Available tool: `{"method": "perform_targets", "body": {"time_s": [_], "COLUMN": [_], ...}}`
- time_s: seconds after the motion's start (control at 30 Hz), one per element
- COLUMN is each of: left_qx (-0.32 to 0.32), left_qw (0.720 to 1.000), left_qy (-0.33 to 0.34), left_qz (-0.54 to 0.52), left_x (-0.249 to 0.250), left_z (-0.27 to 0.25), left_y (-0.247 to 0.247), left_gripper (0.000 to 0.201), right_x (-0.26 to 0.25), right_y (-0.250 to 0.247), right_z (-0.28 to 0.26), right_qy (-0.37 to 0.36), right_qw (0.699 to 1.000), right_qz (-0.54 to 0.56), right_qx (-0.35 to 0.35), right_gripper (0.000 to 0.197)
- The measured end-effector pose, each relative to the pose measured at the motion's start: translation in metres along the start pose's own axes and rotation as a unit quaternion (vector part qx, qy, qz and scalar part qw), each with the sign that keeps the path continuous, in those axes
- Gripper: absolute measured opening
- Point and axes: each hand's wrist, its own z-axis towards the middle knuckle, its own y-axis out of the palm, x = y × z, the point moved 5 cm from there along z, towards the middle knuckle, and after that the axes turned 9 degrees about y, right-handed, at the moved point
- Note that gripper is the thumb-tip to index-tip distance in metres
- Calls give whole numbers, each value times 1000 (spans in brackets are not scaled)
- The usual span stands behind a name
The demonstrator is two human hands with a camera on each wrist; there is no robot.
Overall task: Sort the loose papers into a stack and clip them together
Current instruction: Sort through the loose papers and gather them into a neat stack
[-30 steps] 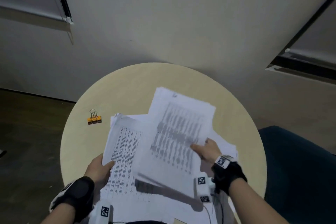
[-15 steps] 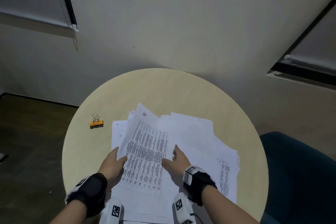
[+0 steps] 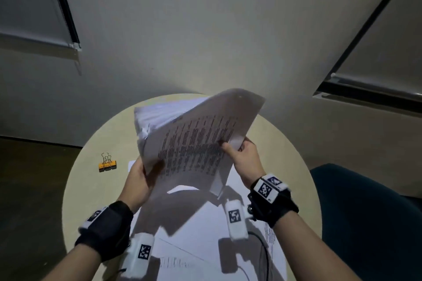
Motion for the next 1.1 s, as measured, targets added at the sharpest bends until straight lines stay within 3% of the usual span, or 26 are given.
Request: {"method": "perform_targets", "body": {"time_s": [0.17, 0.3, 0.4, 0.47, 0.53, 0.6, 0.63, 0.7, 0.77, 0.8, 0.83, 0.9, 0.93, 1.0, 1.1], "left_qx": [-16, -54, -47, -46, -80, -113, -113, -73, 32, 101, 158, 217, 230, 208, 132], "left_qw": [996, 992, 981, 972, 947, 918, 911, 906, 908, 915, 926, 943, 951, 971, 986], "left_qy": [-82, -60, -21, 27, 116, 165, 172, 189, 188, 146, 72, -64, -98, -108, -72], "left_qz": [12, 92, 185, 228, 289, 342, 358, 372, 372, 363, 336, 245, 182, 50, 72], "left_x": [-31, -33, -26, -12, 8, 30, 37, 49, 53, 52, 46, 30, 25, 19, 19], "left_z": [-14, -13, -2, 8, 15, 21, 24, 27, 27, 24, 20, 9, 4, -1, -6], "left_y": [5, 11, 10, 7, 10, 15, 14, 5, -15, -28, -42, -65, -72, -76, -72], "left_gripper": [23, 16, 24, 25, 43, 39, 36, 36, 35, 43, 66, 108, 114, 98, 54], "right_x": [57, 52, 9, -31, -70, -87, -86, -77, -64, -56, -48, -31, -23, -4, 27], "right_y": [-3, -10, -15, -22, -18, -9, -6, -6, -11, -14, -17, -19, -20, -23, -25], "right_z": [-10, -4, 0, -6, -20, -26, -24, -20, -18, -18, -18, -22, -26, -32, -40], "right_qy": [95, 104, -11, -131, -252, -322, -319, -275, -234, -217, -199, -156, -140, -94, -42], "right_qw": [993, 990, 990, 960, 903, 856, 858, 891, 929, 944, 957, 980, 988, 995, 995], "right_qz": [-61, -86, -126, -217, -316, -384, -394, -361, -286, -249, -210, -122, -69, 36, 87], "right_qx": [22, 47, 69, 119, 148, 124, 84, 13, 1, 7, 9, 7, 4, 16, 25], "right_gripper": [24, 34, 79, 105, 103, 87, 72, 35, 26, 24, 23, 31, 34, 29, 23]}}
